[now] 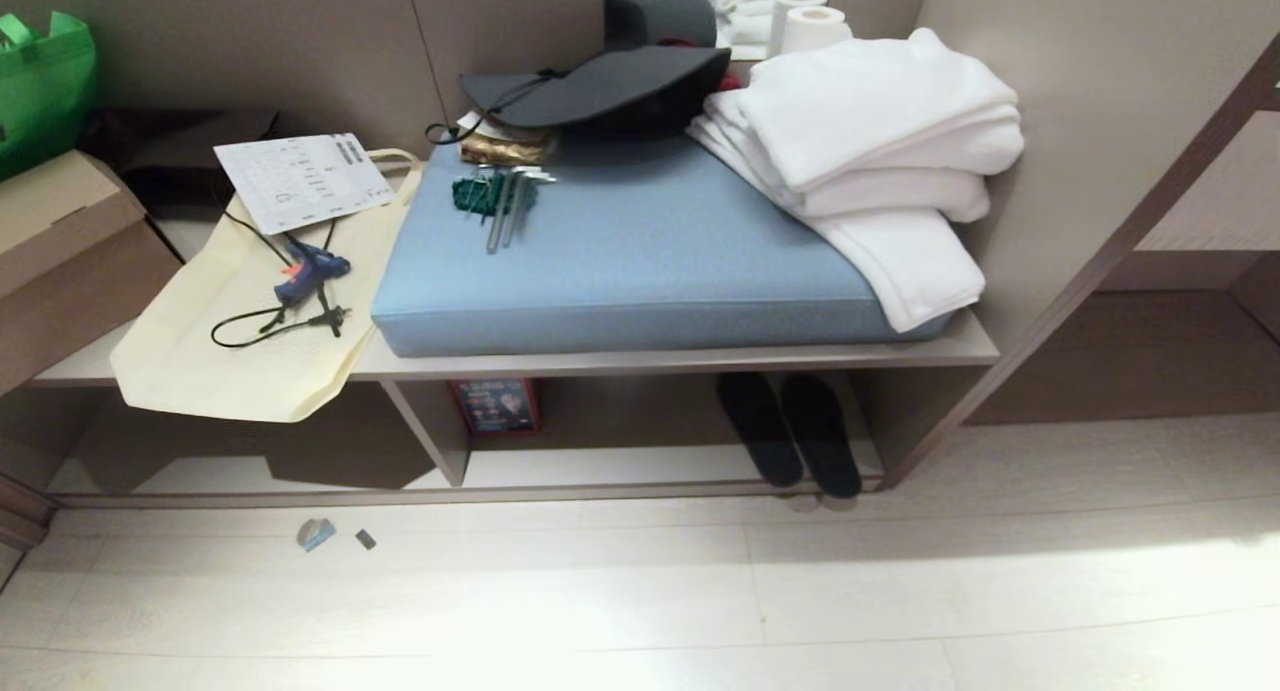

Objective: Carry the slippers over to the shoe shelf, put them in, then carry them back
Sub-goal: Pick up the slippers in the shoe cabinet

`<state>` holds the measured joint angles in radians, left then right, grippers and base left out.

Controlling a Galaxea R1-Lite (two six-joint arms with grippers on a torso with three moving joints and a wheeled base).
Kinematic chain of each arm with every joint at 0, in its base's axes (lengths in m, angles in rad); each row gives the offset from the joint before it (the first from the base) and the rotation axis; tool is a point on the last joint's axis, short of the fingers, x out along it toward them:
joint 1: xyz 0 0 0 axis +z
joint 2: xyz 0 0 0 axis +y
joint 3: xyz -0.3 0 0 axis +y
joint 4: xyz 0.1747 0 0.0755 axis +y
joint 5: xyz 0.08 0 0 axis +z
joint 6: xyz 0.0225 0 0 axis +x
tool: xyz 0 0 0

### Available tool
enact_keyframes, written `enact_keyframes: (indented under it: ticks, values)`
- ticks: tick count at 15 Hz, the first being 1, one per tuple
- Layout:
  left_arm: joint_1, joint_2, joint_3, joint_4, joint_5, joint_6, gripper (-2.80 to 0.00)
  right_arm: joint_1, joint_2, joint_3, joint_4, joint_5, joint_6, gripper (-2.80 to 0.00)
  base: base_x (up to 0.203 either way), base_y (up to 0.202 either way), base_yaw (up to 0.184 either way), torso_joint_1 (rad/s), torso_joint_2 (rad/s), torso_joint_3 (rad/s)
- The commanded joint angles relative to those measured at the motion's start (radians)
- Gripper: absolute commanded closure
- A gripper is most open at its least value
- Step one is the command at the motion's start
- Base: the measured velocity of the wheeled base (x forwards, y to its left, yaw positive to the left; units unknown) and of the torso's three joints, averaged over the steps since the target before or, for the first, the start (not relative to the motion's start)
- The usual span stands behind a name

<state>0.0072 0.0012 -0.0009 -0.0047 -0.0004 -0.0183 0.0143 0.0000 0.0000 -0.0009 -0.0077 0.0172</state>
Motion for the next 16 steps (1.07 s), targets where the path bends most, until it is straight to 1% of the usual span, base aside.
enact_keyframes:
  ticks: [1,16]
  values:
    - [0.0,0.0,-0.001,0.0,0.0,0.0,0.0,0.0,0.002,0.0,-0.001,0.0,0.0,0.0,0.0,0.0,0.0,0.002,0.01,-0.203]
    - [0.0,0.0,-0.001,0.0,-0.001,-0.001,0.0,0.0,0.002,0.0,-0.001,0.0,0.0,0.0,0.0,0.0,0.0,0.002,0.0,-0.199]
